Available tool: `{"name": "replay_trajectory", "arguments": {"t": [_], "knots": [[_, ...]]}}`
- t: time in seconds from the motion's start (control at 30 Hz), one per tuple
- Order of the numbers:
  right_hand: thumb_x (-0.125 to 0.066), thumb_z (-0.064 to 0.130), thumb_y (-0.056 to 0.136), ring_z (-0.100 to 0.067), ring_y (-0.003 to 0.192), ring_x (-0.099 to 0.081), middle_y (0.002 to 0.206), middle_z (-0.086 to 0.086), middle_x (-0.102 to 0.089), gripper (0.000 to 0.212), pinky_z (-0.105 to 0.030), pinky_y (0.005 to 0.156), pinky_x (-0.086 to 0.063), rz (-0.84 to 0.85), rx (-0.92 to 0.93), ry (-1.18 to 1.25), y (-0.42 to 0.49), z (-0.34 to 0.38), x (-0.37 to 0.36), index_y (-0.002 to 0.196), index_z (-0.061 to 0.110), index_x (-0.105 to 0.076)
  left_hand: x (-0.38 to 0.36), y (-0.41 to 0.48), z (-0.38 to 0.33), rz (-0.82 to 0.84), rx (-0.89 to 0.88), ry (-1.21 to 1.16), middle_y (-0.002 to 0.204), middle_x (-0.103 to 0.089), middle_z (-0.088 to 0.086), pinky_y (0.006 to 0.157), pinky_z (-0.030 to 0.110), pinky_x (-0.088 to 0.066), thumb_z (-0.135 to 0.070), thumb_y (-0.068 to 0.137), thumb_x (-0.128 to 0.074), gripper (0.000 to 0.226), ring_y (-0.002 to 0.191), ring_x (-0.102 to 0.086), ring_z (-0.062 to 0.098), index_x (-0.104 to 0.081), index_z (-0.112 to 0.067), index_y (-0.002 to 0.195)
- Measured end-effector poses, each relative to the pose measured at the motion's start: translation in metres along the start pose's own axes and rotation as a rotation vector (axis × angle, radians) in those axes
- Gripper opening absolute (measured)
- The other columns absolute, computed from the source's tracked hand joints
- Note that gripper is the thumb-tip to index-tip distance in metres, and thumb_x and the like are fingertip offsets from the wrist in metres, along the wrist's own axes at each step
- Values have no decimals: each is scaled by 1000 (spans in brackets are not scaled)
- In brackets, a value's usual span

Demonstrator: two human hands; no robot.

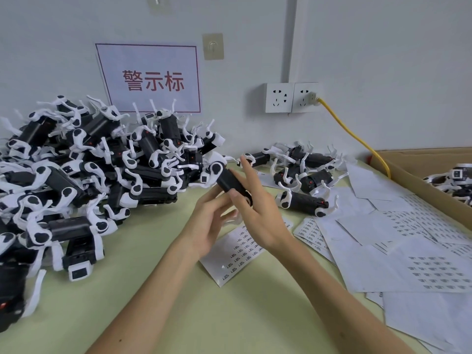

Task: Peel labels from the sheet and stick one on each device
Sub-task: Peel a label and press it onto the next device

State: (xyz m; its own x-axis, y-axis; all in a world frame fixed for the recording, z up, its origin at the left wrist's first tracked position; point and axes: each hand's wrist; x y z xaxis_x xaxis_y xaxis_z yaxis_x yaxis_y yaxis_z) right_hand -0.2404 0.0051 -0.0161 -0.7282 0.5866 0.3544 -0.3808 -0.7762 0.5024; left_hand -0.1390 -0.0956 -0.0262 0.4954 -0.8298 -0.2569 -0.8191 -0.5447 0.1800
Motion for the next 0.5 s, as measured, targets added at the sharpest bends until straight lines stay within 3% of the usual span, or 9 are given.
{"name": "replay_trajectory", "arguments": {"t": [0.1, 0.17, 0.27, 0.37, 0.43, 0.5], "knots": [[-45, 32, 101, 28, 128, -34, 158, 16, -39, 69, 3, 94, -31, -4, -6, 1, 1, -2, 1, 162, 37, -14, -4, 1, 2, -23, 0, 89, 111, -75, -5, 112, 52, -39, -48, 82, -70, 34, 117, -65, 18, -76, -34, 113], [-43, 35, 100, 29, 127, -33, 159, 15, -38, 69, 3, 94, -29, 11, -15, -29, 2, -2, 1, 163, 37, -13, -4, 1, 3, -46, -2, 110, 104, -76, -7, 114, 56, -36, -49, 80, -71, 28, 113, -67, 19, -78, -34, 103], [-42, 38, 99, 13, 132, -43, 159, 15, -41, 70, -2, 99, -32, 24, -26, -84, 1, -1, 1, 162, 39, -12, -1, 3, 6, -80, -21, 39, 118, -75, 8, 113, 45, -42, -29, 84, -74, 33, 119, -66, 23, -77, -18, 115], [-40, 42, 98, 1, 118, -56, 157, 16, -43, 70, -34, 113, -38, 27, -30, -138, 0, 1, 0, 161, 43, -9, 1, 4, 4, -132, -48, -115, 129, -68, 19, 108, 36, -48, -9, 86, -69, 46, 126, -63, 30, -64, 4, 131], [-41, 39, 101, 0, 133, -47, 157, 14, -43, 68, -43, 118, -32, 20, -29, -164, 0, 0, 0, 162, 39, -10, 4, 4, 1, -194, -25, -235, 120, -70, 19, 104, 36, -51, -4, 88, -65, 43, 115, -65, 30, -63, 8, 129], [-43, 35, 106, -7, 146, -37, 157, 15, -43, 65, -46, 121, -28, 19, -29, -181, -1, 0, 2, 162, 37, -11, 9, 5, -2, -254, -18, -317, 101, -73, 11, 100, 34, -56, 0, 92, -63, 25, 95, -69, 23, -68, 3, 116]]}}
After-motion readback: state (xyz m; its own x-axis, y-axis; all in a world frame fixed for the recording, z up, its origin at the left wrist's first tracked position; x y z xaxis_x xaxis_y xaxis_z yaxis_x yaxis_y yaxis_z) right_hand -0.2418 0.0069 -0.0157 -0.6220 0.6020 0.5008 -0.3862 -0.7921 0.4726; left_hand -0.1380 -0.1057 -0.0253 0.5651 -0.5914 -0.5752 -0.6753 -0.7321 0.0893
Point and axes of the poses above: each hand's wrist, its own y-axis towards the middle knuckle, its own x-axis out of the back of the hand, z = x × y
